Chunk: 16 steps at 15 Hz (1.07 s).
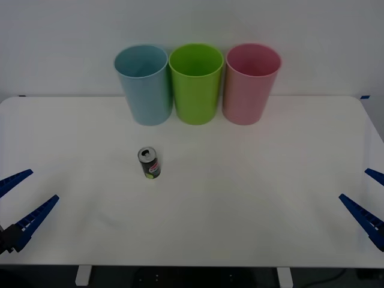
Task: Grasp the object on the table and drop it into the matching bin: aluminum can to the light blue bin, PET bottle to the pink bin.
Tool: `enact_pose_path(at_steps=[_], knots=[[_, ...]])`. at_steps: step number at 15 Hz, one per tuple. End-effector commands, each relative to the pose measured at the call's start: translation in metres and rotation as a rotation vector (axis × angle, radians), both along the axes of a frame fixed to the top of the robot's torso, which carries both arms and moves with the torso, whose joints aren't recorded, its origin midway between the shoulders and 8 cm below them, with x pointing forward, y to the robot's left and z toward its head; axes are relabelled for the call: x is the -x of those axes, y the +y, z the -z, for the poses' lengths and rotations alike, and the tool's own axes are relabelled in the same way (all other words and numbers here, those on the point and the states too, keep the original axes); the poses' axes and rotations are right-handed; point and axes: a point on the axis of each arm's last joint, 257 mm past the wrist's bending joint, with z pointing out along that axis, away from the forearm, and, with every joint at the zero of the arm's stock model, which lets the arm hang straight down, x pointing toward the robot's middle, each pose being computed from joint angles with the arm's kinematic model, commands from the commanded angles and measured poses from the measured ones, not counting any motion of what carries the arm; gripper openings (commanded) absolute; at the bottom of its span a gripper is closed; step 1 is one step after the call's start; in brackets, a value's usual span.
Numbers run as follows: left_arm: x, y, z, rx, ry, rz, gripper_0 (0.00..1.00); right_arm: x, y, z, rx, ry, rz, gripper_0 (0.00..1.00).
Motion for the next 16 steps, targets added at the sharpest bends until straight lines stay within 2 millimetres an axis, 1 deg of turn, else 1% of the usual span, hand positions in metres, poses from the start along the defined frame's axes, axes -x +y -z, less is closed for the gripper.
enact_pose_path(at_steps=[1,2,5,7,12,16], knots=[[0.0,0.0,0.0,0.0,0.0,0.0,1.0,0.0,0.0,0.0,0.0,0.0,0.0,1.0],[0.003,-0.001,0.01,0.026,0.021,-0.014,1.0,0.0,0.0,0.0,0.0,0.0,0.0,1.0],[0.004,-0.002,0.006,0.049,0.011,-0.015,1.0,0.0,0.0,0.0,0.0,0.0,0.0,1.0],[0.003,-0.003,0.009,0.047,0.017,-0.021,1.0,0.0,0.0,0.0,0.0,0.0,0.0,1.0],[-0.004,-0.006,0.036,-0.031,0.075,-0.041,1.0,0.0,0.0,0.0,0.0,0.0,0.0,1.0],[-0.017,-0.02,0.058,-0.046,0.12,-0.06,1.0,0.0,0.0,0.0,0.0,0.0,0.0,1.0]])
